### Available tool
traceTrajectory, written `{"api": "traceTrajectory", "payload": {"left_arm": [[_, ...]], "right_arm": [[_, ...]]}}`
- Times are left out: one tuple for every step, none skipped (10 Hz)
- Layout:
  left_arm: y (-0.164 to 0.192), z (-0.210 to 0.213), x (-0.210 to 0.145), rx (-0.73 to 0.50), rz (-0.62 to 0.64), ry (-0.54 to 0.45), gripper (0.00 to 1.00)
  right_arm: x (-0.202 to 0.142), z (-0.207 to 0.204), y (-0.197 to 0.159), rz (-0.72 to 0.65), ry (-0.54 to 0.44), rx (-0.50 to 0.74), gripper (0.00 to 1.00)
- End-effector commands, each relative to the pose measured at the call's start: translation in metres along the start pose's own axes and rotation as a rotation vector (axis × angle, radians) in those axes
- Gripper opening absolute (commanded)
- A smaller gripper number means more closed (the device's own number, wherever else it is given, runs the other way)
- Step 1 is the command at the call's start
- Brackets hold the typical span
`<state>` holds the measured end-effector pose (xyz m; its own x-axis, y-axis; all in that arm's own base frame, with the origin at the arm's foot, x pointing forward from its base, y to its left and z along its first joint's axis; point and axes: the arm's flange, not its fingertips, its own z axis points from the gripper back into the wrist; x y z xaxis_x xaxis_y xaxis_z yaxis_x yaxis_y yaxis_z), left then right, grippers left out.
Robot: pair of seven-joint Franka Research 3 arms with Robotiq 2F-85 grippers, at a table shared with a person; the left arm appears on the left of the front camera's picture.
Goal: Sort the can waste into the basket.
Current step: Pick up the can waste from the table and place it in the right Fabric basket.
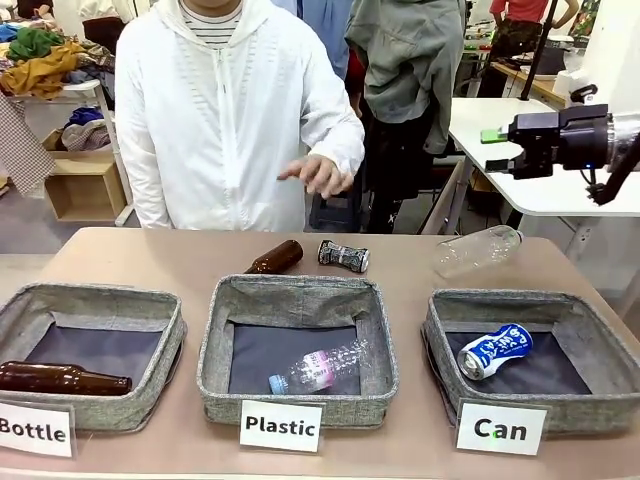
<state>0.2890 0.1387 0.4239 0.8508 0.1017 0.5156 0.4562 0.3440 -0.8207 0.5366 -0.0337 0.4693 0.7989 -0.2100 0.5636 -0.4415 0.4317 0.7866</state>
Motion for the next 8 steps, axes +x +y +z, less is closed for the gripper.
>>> {"api": "traceTrajectory", "payload": {"left_arm": [[-0.0024,0.0009,-0.0021,-0.005,-0.001,0.008,1.0],[-0.0024,0.0009,-0.0021,-0.005,-0.001,0.008,1.0],[-0.0024,0.0009,-0.0021,-0.005,-0.001,0.008,1.0],[-0.0024,0.0009,-0.0021,-0.005,-0.001,0.008,1.0],[-0.0024,0.0009,-0.0021,-0.005,-0.001,0.008,1.0],[-0.0024,0.0009,-0.0021,-0.005,-0.001,0.008,1.0],[-0.0024,0.0009,-0.0021,-0.005,-0.001,0.008,1.0],[-0.0024,0.0009,-0.0021,-0.005,-0.001,0.008,1.0]], "right_arm": [[0.0106,0.0061,-0.0053,-0.029,0.004,0.011,1.0],[0.0106,0.0061,-0.0053,-0.029,0.004,0.011,1.0],[0.0106,0.0061,-0.0053,-0.029,0.004,0.011,1.0],[0.0106,0.0061,-0.0053,-0.029,0.004,0.011,1.0],[0.0106,0.0061,-0.0053,-0.029,0.004,0.011,1.0],[0.0106,0.0061,-0.0053,-0.029,0.004,0.011,1.0],[0.0106,0.0061,-0.0053,-0.029,0.004,0.011,1.0],[0.0106,0.0061,-0.0053,-0.029,0.004,0.011,1.0]]}}
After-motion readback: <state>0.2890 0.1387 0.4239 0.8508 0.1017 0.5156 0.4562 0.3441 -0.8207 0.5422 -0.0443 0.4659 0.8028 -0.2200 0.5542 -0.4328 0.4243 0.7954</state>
